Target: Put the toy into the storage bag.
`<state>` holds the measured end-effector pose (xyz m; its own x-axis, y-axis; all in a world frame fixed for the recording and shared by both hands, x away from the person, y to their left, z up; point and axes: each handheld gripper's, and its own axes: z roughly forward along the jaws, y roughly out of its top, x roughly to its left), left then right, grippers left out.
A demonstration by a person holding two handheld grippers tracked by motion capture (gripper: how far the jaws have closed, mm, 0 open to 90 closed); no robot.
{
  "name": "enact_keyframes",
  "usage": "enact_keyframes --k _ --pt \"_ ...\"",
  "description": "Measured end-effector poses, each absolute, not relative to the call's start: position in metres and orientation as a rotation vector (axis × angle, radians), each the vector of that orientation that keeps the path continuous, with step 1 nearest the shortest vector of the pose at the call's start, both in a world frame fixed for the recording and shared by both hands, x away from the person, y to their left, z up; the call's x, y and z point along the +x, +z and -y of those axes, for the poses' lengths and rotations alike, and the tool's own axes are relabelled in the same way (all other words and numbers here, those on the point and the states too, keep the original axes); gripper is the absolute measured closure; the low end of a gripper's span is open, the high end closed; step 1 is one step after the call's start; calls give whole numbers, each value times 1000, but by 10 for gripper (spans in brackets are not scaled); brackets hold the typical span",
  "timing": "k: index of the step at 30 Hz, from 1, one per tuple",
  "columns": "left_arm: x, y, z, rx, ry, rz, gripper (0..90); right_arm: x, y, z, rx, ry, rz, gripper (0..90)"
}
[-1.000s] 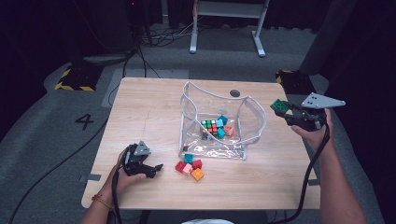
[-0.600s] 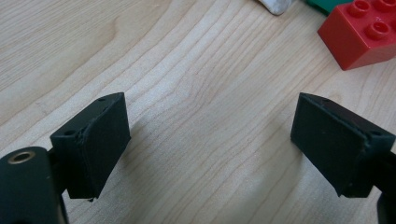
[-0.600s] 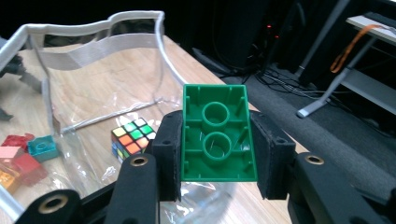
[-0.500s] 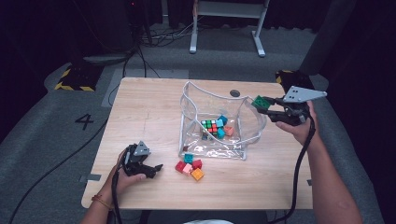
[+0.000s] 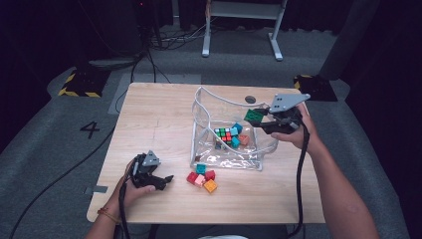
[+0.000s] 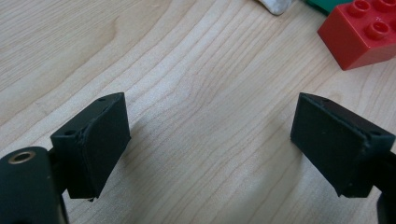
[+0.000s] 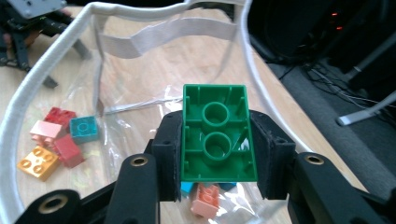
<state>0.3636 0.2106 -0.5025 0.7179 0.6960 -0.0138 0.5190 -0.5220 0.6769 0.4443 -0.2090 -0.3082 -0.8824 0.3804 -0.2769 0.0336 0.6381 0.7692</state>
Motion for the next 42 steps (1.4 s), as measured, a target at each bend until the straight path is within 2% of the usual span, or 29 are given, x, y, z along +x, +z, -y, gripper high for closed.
enact_keyframes --k 11,21,31,42 --pt "364 -502 -211 2247 336 -914 119 456 -319 168 222 942 -2603 589" --pt "364 -502 -211 2249 337 -913 119 478 -334 148 215 684 -2747 588" --pt "363 -502 -211 2244 336 -918 119 487 -344 148 276 452 -2809 588" --pt "364 -502 -211 2247 336 -917 119 490 -344 181 366 296 -2767 586"
